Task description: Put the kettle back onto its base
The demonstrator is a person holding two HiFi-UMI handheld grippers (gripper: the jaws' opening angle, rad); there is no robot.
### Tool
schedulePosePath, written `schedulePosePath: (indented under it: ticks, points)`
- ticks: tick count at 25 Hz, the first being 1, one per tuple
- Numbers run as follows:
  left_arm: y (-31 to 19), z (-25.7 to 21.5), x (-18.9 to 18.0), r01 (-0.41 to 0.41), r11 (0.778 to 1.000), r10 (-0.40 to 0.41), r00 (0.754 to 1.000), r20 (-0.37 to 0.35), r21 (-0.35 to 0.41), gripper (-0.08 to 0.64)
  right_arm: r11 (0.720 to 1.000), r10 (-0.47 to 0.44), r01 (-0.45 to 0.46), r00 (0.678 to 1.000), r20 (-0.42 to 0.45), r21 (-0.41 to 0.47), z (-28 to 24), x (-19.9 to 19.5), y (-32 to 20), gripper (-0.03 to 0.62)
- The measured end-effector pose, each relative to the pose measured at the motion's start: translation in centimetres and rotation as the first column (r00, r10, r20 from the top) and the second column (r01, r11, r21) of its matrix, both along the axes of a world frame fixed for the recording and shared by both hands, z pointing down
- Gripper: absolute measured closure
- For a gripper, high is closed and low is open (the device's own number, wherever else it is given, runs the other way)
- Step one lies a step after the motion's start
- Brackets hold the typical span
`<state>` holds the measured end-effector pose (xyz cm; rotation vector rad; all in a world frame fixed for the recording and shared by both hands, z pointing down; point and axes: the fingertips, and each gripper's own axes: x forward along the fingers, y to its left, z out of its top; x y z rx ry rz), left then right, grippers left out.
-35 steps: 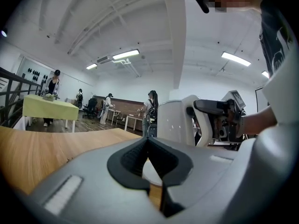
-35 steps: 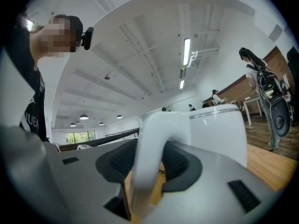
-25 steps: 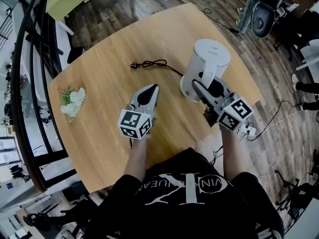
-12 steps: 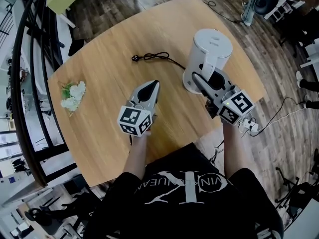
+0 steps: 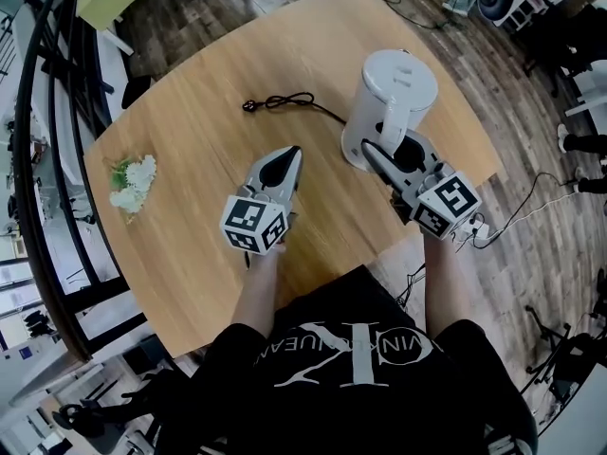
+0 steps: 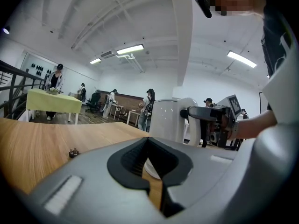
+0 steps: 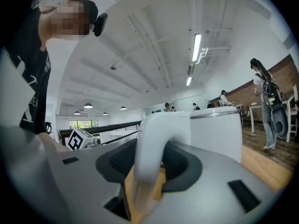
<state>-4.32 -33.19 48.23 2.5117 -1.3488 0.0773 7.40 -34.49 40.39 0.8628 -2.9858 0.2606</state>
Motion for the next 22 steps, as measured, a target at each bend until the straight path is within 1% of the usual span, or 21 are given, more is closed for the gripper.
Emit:
schedulePosePath:
  ticks: [4,6,10,12,16,18,22]
  points:
    - [-0.1,-0.2,0.5,-0.015,1.000,0.016,1.000,-0.015,0.007,0.549,1.000,-0.013,0.014,1.000,-0.029,0.011,0.2,-0.2,1.2,0.436]
    - [0.0,-0.3,0.8,-0.028,1.000,0.028,0.999,-0.018,0.010,0.549,1.000,-0.003,0.003,0.999,-0.045,0.009,0.5,-0.3,1.6,0.436]
    - [0.1,-0.5,1.2,-0.043,0.999,0.044,0.999,-0.019,0.013,0.549,1.000,0.010,-0.009,0.999,-0.050,0.018,0.5,0.1,2.2,0.436]
    - [0.2,-0.4,1.1,-0.045,0.999,0.045,0.999,-0.020,0.014,0.549,1.000,0.022,-0.021,0.998,-0.061,0.023,0.7,0.5,2.6,0.436]
    - [0.3,-0.4,1.1,-0.049,0.999,0.049,0.999,-0.021,0.014,0.549,0.998,0.058,-0.059,0.997,-0.048,-0.002,0.6,0.5,3.1,0.437]
    - [0.2,-0.5,1.2,-0.052,0.999,0.052,0.998,-0.022,0.014,0.549,0.998,0.068,-0.068,0.996,-0.059,0.004,0.9,0.5,3.0,0.437]
    - [0.2,-0.7,1.4,-0.060,0.998,0.061,0.998,-0.021,0.013,0.549,0.999,0.040,-0.039,0.996,-0.075,0.011,0.9,0.2,2.2,0.437]
